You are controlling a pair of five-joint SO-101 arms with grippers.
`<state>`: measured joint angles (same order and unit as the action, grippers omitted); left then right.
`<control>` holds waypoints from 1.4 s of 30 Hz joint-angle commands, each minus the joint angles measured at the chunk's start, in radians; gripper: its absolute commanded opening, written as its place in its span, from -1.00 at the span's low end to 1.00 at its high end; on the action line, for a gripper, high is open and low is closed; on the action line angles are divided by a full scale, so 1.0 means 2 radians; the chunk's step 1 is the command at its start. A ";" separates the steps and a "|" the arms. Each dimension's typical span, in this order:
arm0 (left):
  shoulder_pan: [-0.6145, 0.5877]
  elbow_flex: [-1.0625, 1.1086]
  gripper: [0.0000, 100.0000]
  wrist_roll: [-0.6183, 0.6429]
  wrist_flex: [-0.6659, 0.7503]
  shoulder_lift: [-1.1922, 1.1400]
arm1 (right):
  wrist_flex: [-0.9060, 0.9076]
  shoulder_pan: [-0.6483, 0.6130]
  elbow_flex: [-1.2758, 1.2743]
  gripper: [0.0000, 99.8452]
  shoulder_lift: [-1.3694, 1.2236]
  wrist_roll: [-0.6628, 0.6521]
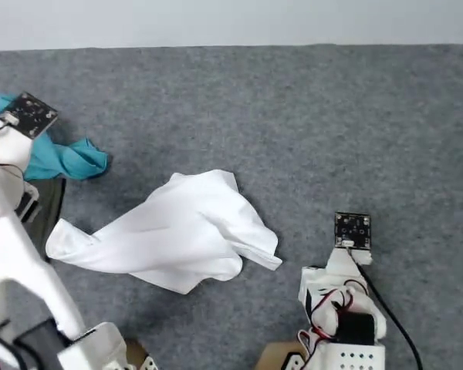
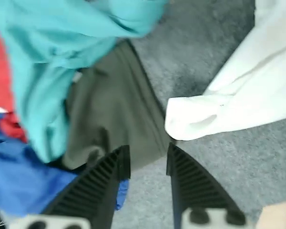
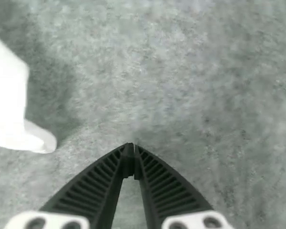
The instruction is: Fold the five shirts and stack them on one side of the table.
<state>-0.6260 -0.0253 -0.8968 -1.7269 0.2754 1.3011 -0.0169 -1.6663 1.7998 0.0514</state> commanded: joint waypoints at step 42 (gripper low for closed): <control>-0.170 0.113 -0.73 0.193 -0.013 0.111 | 0.138 -0.188 0.598 -0.96 -0.652 -0.201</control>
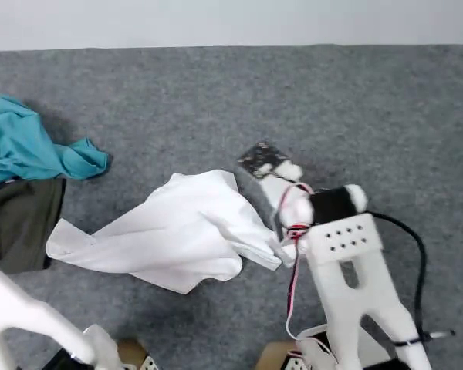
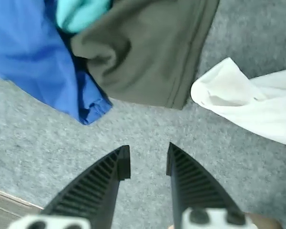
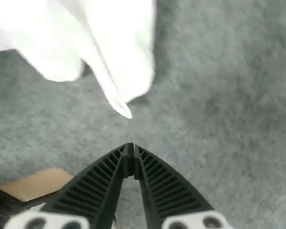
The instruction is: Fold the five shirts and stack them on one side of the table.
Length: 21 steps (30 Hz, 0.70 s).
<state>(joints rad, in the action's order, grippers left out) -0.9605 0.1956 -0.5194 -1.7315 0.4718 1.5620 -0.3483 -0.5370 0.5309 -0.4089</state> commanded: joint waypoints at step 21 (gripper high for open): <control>0.015 0.049 -0.73 0.002 0.001 0.008 | 0.016 -0.117 0.105 -0.53 -0.222 0.084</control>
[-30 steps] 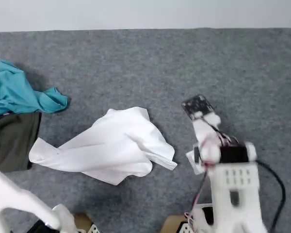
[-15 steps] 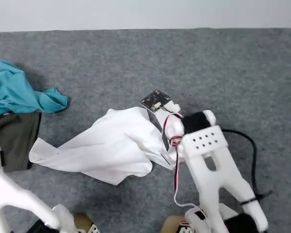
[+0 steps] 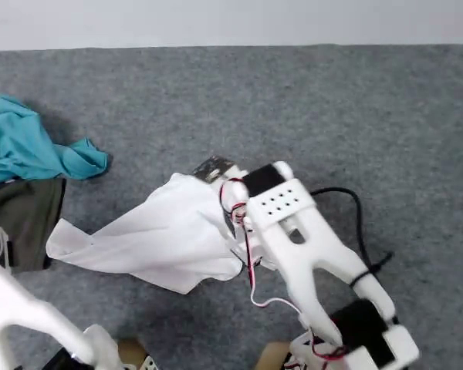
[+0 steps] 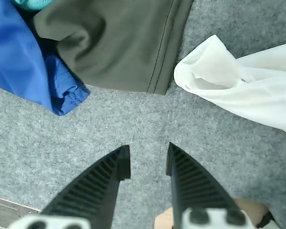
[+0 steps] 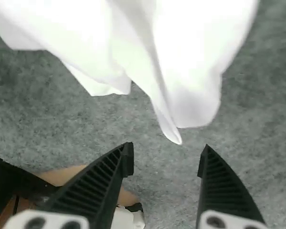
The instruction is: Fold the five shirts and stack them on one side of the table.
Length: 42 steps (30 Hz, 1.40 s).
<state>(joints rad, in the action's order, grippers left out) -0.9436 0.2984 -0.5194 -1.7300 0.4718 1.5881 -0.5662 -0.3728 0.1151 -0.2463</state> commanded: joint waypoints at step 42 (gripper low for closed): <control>0.062 -0.002 -0.73 0.005 0.016 0.009 | 0.092 -0.071 0.112 -0.73 -0.099 -0.018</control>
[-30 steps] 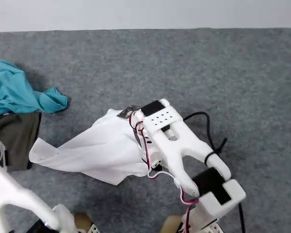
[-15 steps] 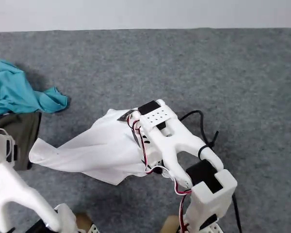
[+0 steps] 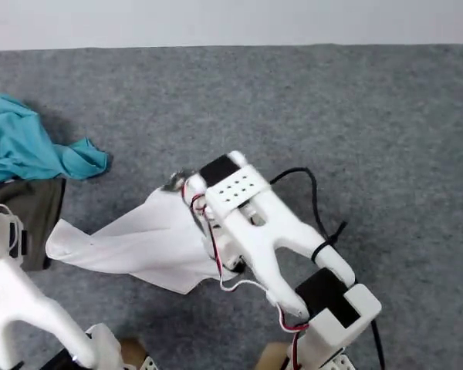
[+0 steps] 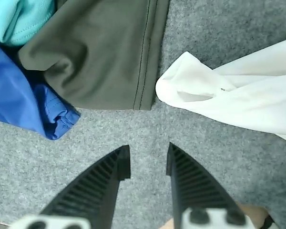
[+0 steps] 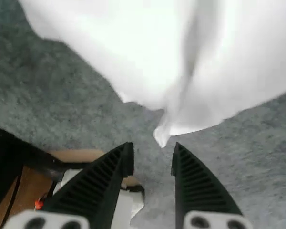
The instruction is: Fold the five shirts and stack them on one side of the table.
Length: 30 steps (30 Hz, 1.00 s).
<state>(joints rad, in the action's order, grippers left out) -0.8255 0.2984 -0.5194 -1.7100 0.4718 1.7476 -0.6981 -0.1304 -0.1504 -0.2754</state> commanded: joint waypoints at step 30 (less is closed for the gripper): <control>0.000 0.022 -0.73 0.005 0.007 0.012 | -0.076 0.063 0.077 -0.73 -0.153 -0.011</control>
<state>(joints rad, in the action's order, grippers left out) -0.8255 0.3475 -0.5194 -1.7100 0.4718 1.5942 -0.5969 -0.0368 -0.4649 -0.2816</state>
